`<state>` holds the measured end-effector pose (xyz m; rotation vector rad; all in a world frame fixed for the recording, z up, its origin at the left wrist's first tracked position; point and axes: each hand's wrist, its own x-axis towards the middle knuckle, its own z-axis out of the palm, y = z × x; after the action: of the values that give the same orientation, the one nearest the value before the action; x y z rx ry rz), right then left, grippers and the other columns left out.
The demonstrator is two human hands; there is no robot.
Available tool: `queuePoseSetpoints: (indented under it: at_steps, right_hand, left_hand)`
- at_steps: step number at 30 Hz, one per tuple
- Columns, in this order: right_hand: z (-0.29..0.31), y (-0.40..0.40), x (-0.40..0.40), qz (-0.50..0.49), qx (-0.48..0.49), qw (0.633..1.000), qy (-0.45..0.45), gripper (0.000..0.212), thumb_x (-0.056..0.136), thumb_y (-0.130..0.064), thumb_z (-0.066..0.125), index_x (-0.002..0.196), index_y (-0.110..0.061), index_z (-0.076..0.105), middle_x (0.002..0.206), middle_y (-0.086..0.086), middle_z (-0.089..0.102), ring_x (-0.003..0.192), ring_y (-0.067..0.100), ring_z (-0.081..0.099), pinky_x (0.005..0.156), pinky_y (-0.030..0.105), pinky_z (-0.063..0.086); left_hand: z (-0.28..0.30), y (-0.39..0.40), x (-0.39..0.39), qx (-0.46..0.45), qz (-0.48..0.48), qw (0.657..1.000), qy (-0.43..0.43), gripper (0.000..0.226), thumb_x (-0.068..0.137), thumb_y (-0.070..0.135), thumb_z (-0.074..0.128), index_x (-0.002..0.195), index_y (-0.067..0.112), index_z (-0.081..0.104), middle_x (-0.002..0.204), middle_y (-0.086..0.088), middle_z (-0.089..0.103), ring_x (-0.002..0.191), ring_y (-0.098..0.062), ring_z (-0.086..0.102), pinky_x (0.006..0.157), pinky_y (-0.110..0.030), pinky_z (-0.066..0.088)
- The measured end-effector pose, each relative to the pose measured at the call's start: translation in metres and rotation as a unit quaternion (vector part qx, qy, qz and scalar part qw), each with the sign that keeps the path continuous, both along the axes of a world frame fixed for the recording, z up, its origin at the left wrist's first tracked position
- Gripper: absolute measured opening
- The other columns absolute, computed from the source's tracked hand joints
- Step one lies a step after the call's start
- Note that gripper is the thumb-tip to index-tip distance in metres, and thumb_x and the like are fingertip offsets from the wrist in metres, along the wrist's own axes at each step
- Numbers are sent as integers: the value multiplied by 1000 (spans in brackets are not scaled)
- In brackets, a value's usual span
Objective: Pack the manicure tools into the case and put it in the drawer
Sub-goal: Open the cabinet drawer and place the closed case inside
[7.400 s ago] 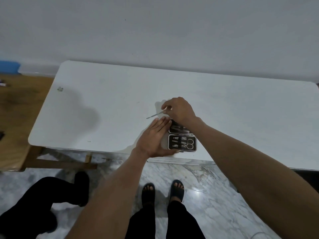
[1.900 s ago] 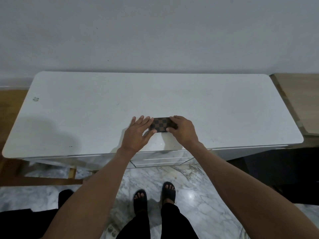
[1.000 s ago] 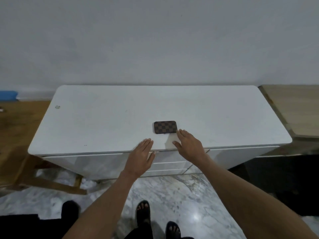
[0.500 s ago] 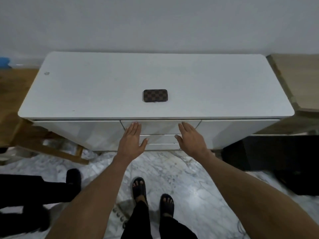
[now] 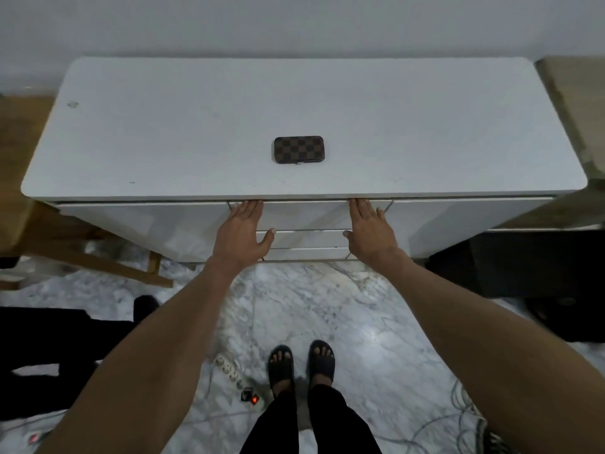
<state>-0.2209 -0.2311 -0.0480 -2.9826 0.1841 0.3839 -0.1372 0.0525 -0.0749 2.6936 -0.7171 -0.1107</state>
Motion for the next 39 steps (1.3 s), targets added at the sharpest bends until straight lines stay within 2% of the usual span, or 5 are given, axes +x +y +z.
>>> queuePoseSetpoints:
  at_steps: [17,21,25,31,39]
  right_hand:
    - [16,47,-108,-41,-13,998,34,73,100,-39,41,154,-3,6,162,12,10,150,28,9,122,43,16]
    - [18,58,-135,-49,-6,998,37,72,101,-41,38,154,-5,4,163,11,8,151,27,7,122,43,14]
    - [25,62,-143,-55,-2,998,34,69,100,-40,40,153,-6,12,161,10,16,150,26,14,121,42,19]
    - [49,53,-108,-60,12,998,-33,55,98,-37,47,143,-7,39,143,9,48,133,27,45,107,37,40]
    - [102,34,21,-40,72,990,-119,53,96,-28,53,144,-11,40,149,6,43,137,25,38,102,44,47]
  left_hand:
    - [8,36,-108,5,-35,999,-7,74,89,48,47,138,-5,60,139,-23,62,129,-39,61,111,-53,43]
    - [6,46,-137,5,-31,1000,-4,73,90,50,47,139,-3,60,142,-19,62,134,-33,59,114,-42,41]
    - [8,50,-143,12,-30,999,3,68,91,46,46,135,-2,65,137,-18,66,128,-32,63,106,-45,51]
    - [24,37,-108,-11,-6,1000,1,62,94,42,43,131,-2,67,134,-20,67,125,-35,65,104,-53,51]
    - [49,9,9,-49,27,996,-74,82,102,65,32,141,-2,59,152,-22,52,147,-35,43,125,-47,27]
